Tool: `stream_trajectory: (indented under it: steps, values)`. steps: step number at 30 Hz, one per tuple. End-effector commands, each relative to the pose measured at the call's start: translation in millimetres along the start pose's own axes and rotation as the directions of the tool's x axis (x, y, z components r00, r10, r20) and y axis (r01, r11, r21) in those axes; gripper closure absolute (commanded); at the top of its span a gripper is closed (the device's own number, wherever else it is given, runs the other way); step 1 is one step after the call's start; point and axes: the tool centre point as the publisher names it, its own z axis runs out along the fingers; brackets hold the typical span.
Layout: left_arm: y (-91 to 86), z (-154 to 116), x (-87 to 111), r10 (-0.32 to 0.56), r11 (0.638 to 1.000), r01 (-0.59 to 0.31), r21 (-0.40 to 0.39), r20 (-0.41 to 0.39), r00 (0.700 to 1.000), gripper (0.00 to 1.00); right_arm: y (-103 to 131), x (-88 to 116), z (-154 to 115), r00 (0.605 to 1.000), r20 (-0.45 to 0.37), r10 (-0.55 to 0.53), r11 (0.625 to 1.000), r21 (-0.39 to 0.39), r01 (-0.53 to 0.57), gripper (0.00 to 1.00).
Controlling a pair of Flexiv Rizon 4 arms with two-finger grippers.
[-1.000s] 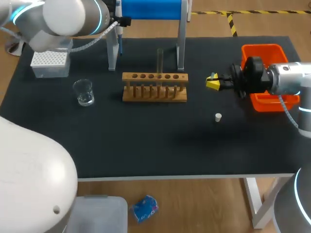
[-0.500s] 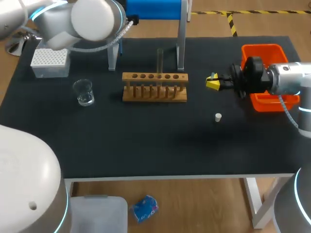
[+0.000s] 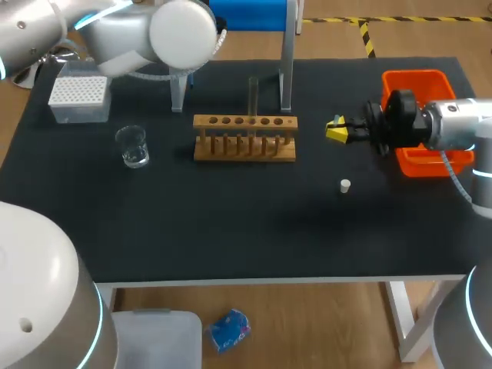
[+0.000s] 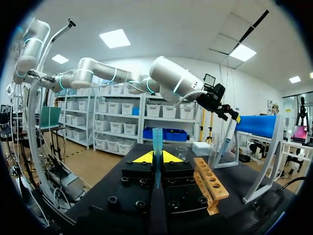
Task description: Invert the test tube, pick up the pipette, mount the tip to pipette, aspirate from beaker and dispense into the tube, eject the tip, return the pipette, and cap with the stopper.
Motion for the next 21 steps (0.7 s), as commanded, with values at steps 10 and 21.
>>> stream_trajectory:
  steps: [10, 21]
  values:
    - [-5.8, 16.9, -7.3, -0.045, 0.998, 0.043, 0.038, 0.049, 0.998, 0.00, -0.3, 0.2, -0.4, 1.000, -0.001, -0.001, 1.000, 0.000, 0.001, 1.00]
    - [-9.9, 27.5, -12.3, -0.064, 0.996, 0.062, 0.067, 0.028, 0.998, 0.00, -0.3, 0.2, -0.4, 1.000, -0.001, -0.001, 1.000, 0.000, 0.001, 1.00]
